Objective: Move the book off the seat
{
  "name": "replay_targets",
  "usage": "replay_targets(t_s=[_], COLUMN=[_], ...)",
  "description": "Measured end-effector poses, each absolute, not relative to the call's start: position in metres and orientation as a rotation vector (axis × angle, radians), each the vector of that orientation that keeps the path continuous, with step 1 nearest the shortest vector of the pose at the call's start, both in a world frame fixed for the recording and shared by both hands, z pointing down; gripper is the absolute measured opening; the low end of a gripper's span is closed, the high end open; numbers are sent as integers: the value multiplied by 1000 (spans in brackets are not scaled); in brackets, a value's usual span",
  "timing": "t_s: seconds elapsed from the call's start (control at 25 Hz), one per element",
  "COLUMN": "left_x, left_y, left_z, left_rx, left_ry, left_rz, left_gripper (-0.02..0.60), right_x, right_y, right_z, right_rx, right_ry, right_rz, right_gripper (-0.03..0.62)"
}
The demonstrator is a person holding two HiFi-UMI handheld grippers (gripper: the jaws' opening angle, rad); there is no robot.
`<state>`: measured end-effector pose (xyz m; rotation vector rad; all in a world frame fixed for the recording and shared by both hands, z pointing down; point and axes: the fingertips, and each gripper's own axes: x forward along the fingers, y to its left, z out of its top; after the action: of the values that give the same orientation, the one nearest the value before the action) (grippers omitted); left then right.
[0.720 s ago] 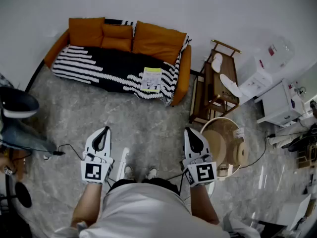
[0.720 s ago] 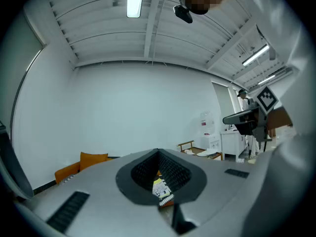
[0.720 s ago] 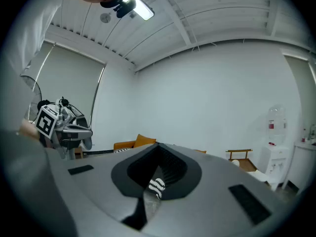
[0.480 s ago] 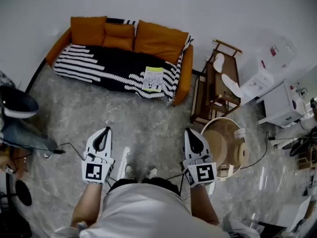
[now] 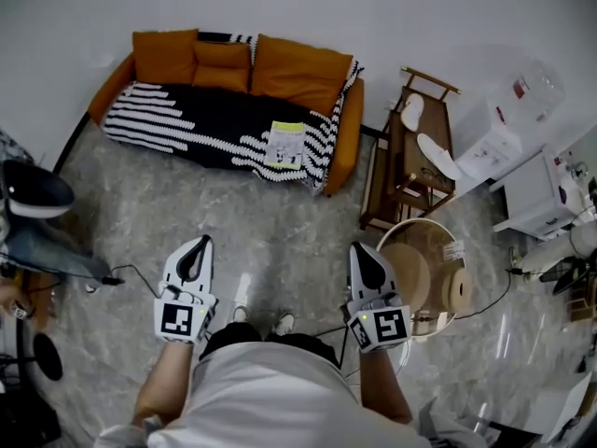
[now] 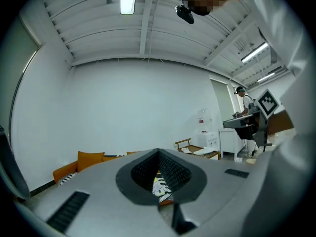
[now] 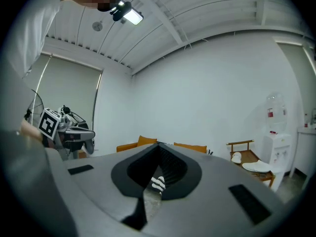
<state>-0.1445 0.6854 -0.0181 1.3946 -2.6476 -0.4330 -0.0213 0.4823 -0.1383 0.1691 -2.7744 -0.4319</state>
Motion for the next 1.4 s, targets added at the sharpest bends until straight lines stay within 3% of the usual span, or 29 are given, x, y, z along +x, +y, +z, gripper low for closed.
replay_targets(t_s=[0.36,0.68,1.4], left_x=[-141,-176,-419], left_y=[635,583,487], left_z=[-33,1,65], left_rx=[1427,1467,1554], left_ry=[-2635,-2541,-2392], left_rz=[-389,-426,-507], left_gripper=[17,17,17], right_x=[-11,-44,-294], right_y=[432,392,338], right_z=[-136,-118,-66], right_rx=[182,234,262], right_ry=[-2782,-2715,-2596], right_rz=[-353,-367,-340], right_gripper=[21,21,21])
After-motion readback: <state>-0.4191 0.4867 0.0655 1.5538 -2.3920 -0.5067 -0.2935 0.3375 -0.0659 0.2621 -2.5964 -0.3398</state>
